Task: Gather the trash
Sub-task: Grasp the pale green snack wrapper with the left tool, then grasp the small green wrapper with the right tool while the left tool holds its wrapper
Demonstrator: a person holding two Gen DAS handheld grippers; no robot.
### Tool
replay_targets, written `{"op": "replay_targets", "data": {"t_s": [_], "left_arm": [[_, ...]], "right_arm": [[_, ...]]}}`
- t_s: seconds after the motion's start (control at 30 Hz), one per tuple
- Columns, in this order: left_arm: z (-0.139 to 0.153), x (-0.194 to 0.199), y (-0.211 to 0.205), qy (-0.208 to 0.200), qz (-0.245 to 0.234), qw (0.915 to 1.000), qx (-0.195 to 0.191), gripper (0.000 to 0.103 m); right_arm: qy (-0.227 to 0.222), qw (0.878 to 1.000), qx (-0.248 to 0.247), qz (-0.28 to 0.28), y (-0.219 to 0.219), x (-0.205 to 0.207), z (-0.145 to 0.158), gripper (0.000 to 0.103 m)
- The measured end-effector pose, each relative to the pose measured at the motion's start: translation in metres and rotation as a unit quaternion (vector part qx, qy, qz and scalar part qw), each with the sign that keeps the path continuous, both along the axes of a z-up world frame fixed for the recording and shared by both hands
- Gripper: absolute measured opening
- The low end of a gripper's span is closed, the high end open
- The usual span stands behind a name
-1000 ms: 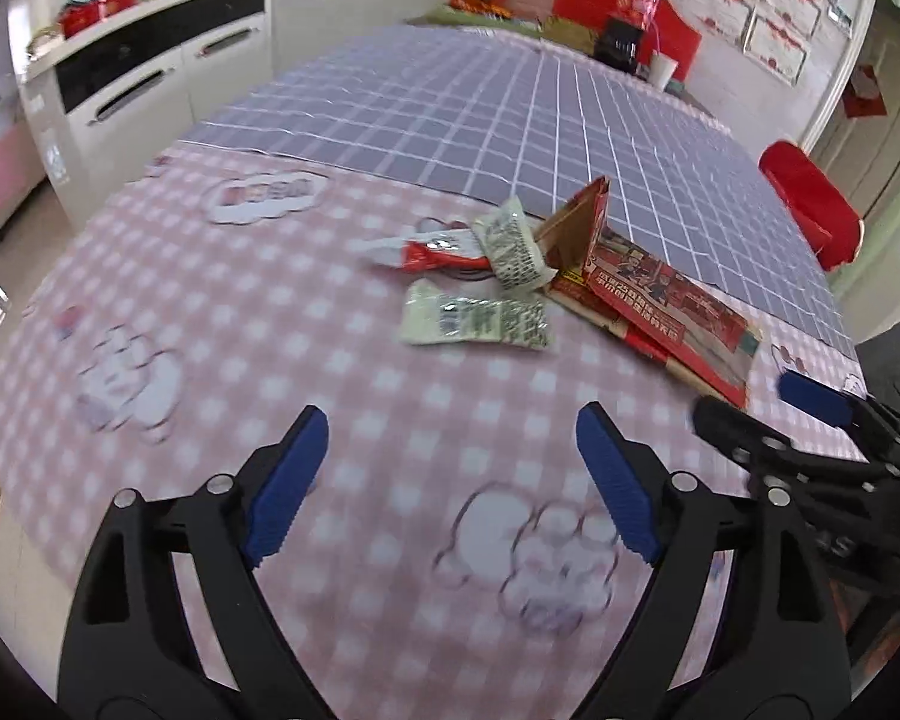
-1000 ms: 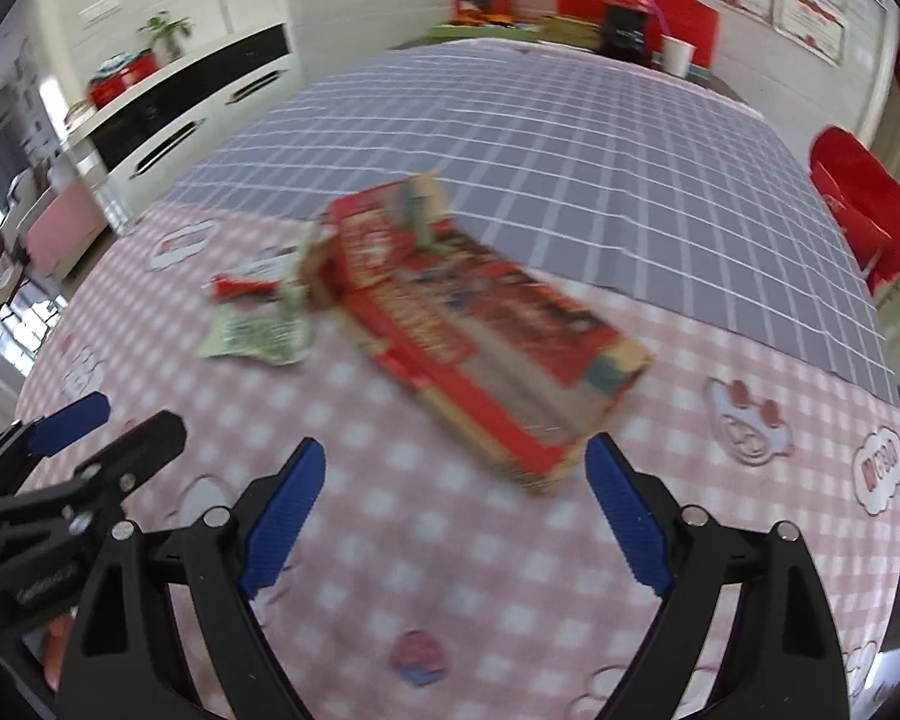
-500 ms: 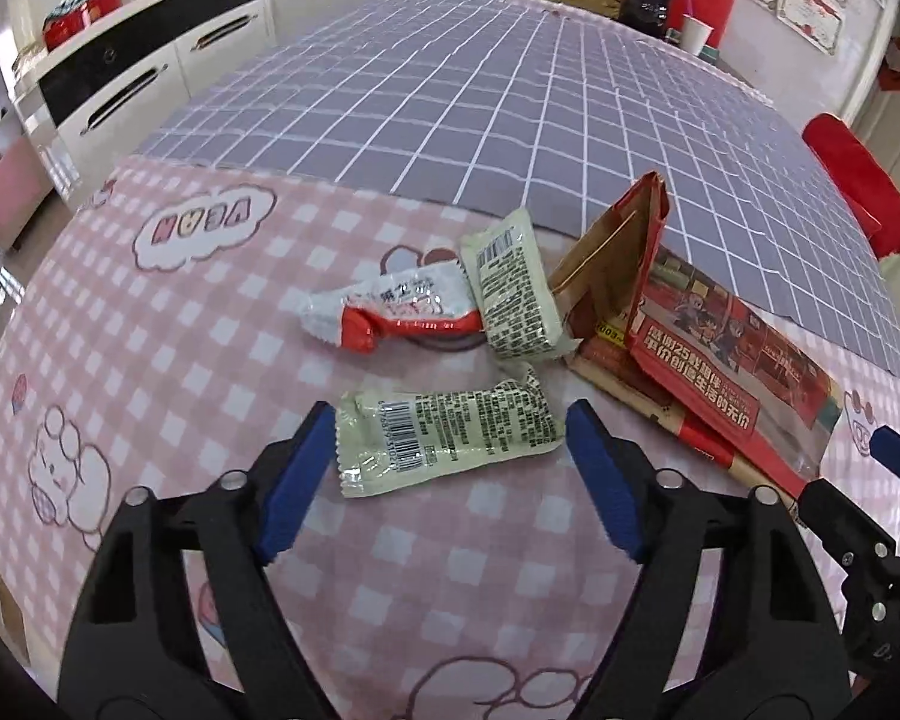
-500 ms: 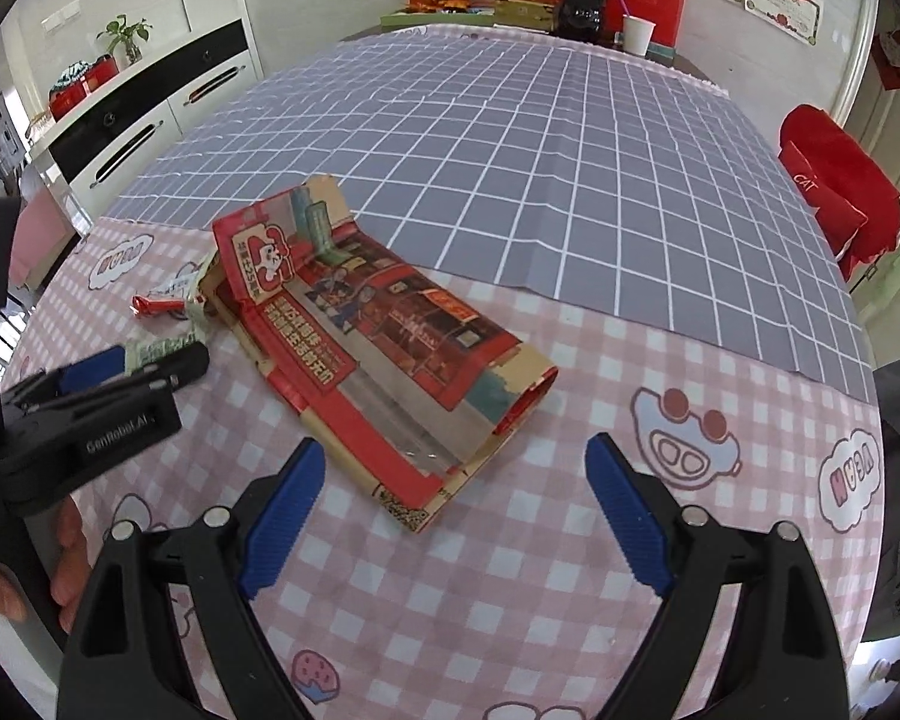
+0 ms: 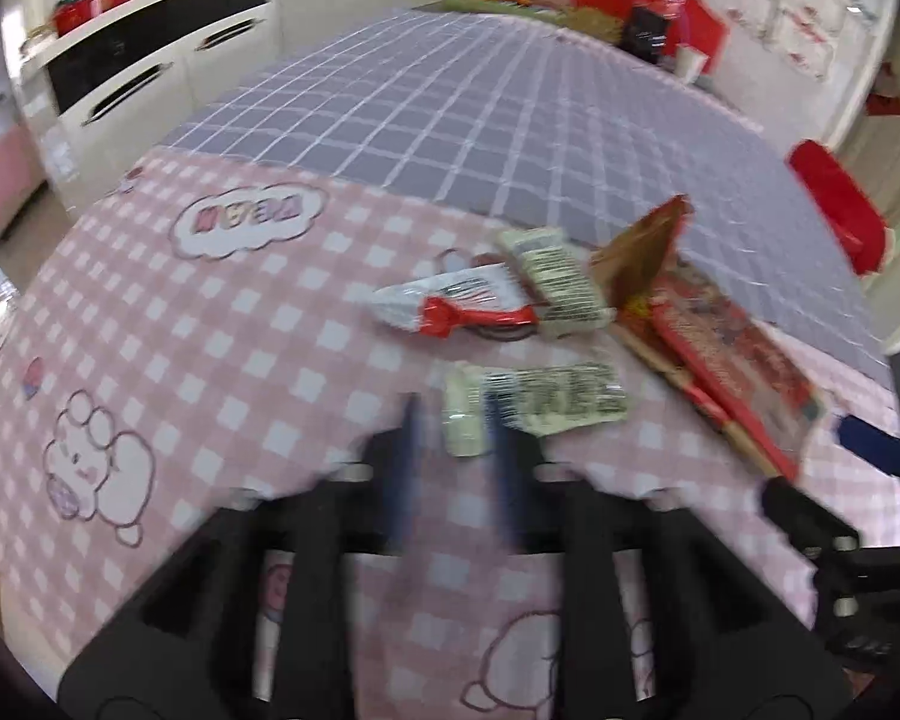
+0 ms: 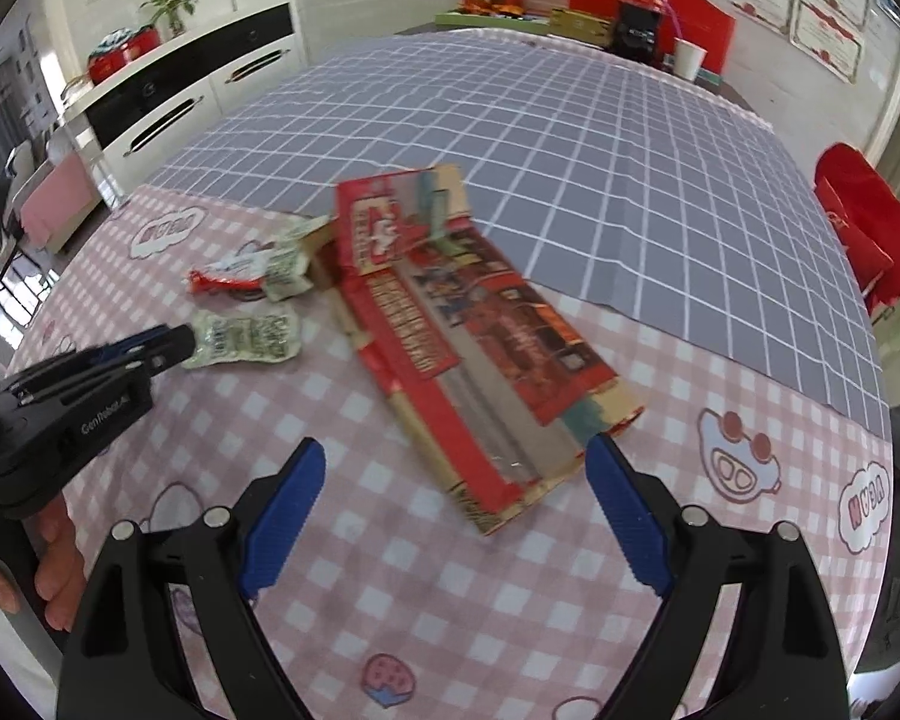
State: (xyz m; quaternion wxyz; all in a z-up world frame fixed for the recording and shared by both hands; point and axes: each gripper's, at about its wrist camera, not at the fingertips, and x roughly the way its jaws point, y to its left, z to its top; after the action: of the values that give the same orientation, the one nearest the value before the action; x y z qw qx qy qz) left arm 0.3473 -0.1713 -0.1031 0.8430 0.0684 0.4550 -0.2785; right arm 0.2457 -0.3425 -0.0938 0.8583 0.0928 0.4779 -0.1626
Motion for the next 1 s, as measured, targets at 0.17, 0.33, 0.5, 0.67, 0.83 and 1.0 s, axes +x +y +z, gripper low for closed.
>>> {"op": "replay_targets", "data": {"t_s": [0.17, 0.33, 0.5, 0.67, 0.83, 1.0], "left_arm": [[0.006, -0.019, -0.027, -0.079, -0.055, 0.9941, 0.051, 0.088], [-0.006, -0.013, -0.044, -0.063, -0.074, 0.9929, 0.069, 0.088], [-0.017, -0.004, -0.057, -0.052, -0.107, 0.991, 0.062, 0.081], [-0.014, 0.004, -0.045, -0.053, -0.063, 0.9945, 0.065, 0.07], [-0.011, 0.005, -0.02, -0.038, -0.029, 0.9977, 0.048, 0.068], [-0.014, -0.001, 0.011, -0.021, 0.007, 0.9993, 0.029, 0.068]], "right_arm": [[0.006, 1.0, -0.006, -0.004, 0.0, -0.001, -0.001, 0.087], [0.007, 1.0, 0.006, -0.024, -0.011, -0.008, -0.003, 0.087], [0.015, 0.999, 0.007, -0.037, -0.02, -0.012, -0.006, 0.087], [0.017, 0.999, 0.009, -0.044, -0.023, -0.015, -0.008, 0.087], [0.019, 0.999, 0.011, -0.038, -0.021, -0.011, -0.008, 0.087], [0.016, 1.0, 0.007, -0.015, -0.007, 0.002, -0.006, 0.087]]}}
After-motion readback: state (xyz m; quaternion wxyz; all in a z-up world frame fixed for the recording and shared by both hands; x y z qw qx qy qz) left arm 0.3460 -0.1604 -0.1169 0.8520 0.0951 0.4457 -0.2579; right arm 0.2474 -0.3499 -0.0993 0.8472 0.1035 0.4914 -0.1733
